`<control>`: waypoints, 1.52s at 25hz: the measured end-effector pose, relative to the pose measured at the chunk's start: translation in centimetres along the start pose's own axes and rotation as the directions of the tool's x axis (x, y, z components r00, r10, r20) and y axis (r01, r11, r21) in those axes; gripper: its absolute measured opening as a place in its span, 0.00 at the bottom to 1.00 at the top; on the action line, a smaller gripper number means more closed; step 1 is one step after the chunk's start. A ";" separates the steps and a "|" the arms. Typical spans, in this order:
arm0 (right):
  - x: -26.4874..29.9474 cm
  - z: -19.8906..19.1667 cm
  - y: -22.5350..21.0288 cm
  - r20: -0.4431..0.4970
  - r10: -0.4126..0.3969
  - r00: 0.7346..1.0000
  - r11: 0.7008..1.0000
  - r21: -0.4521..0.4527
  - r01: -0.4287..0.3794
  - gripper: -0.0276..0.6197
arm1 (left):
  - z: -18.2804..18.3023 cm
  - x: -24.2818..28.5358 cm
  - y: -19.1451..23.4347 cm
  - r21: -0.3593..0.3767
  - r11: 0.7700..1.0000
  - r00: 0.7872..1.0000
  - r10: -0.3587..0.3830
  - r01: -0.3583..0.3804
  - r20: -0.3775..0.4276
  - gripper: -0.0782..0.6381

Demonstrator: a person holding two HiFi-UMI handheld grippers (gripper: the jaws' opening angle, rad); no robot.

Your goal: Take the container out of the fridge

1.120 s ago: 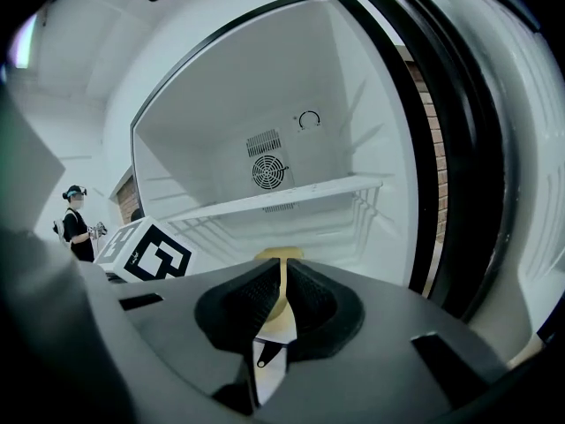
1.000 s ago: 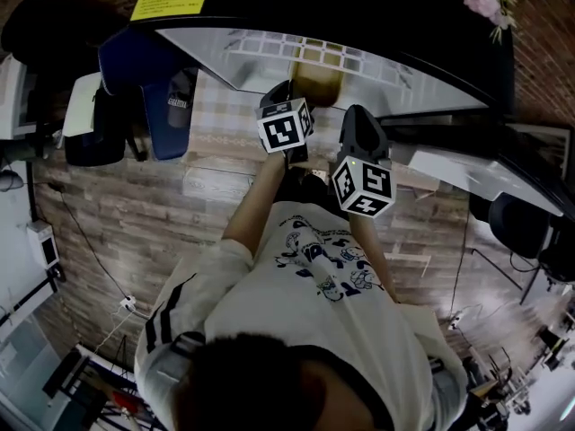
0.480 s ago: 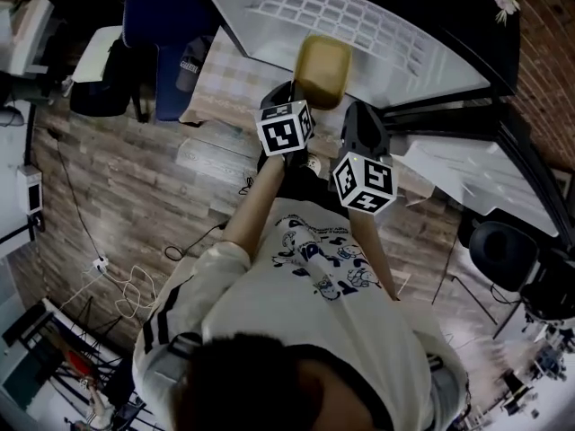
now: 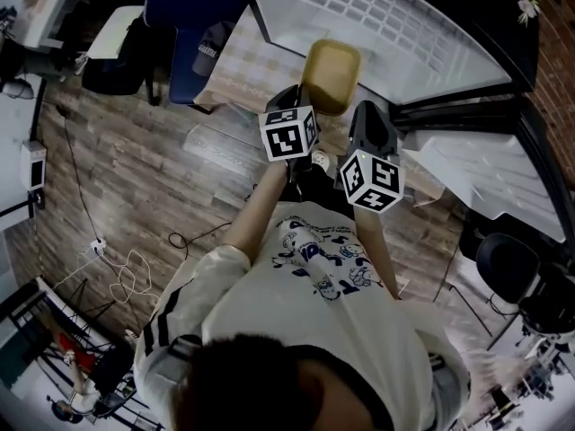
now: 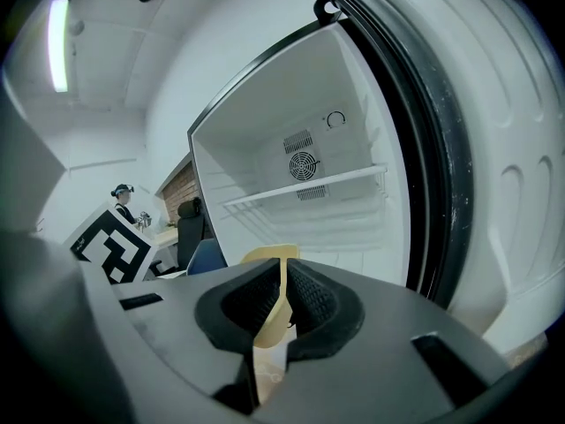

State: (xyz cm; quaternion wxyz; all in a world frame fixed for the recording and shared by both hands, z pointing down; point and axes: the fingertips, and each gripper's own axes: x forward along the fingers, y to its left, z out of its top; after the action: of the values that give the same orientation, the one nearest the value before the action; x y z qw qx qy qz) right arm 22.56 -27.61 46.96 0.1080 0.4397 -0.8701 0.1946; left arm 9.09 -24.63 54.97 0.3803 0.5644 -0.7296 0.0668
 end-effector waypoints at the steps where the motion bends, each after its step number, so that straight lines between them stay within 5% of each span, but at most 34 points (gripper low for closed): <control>1: -0.1 -0.2 0.3 0.001 0.000 1.000 1.000 -0.001 0.000 0.11 | -0.1 -0.4 0.3 0.000 1.000 1.000 -0.001 0.001 0.001 0.15; 38: -11.4 -4.5 9.6 0.092 -0.191 0.977 0.982 0.021 0.190 0.11 | -5.6 -13.6 6.6 0.116 0.988 0.995 -0.099 0.100 -0.019 0.15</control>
State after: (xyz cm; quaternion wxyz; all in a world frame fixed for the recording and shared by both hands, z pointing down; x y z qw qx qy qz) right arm 21.62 -12.21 44.59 0.0827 0.5304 -0.8269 0.1677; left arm 6.94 -8.86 52.54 0.3545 0.6209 -0.6928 0.0941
